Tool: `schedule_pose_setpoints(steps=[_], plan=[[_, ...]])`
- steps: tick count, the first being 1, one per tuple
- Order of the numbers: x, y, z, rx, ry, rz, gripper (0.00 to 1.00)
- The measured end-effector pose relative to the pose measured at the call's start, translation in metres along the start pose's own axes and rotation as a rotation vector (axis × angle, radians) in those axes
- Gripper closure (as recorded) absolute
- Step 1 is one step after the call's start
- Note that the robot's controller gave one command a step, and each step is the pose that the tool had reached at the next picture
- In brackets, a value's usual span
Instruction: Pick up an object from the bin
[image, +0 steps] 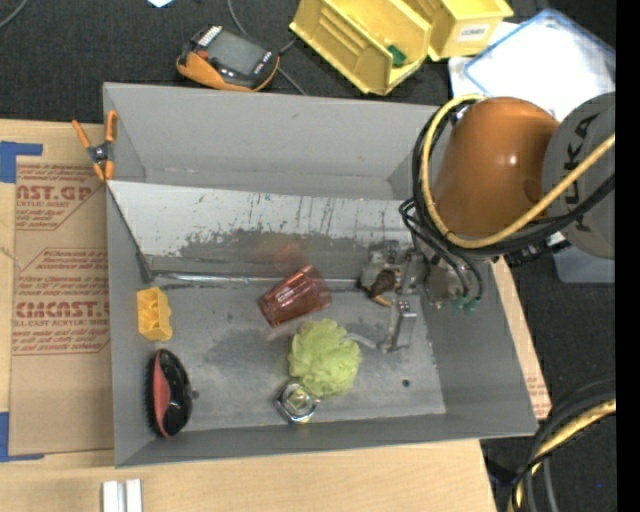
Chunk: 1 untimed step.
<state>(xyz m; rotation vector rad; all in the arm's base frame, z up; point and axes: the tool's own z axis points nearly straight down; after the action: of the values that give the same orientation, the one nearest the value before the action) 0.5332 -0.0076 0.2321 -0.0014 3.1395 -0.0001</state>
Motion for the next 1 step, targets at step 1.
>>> schedule_pose_setpoints(steps=[1], plan=[[0.0, 0.0, 0.0, 0.0, 0.0, 0.0, 0.0]])
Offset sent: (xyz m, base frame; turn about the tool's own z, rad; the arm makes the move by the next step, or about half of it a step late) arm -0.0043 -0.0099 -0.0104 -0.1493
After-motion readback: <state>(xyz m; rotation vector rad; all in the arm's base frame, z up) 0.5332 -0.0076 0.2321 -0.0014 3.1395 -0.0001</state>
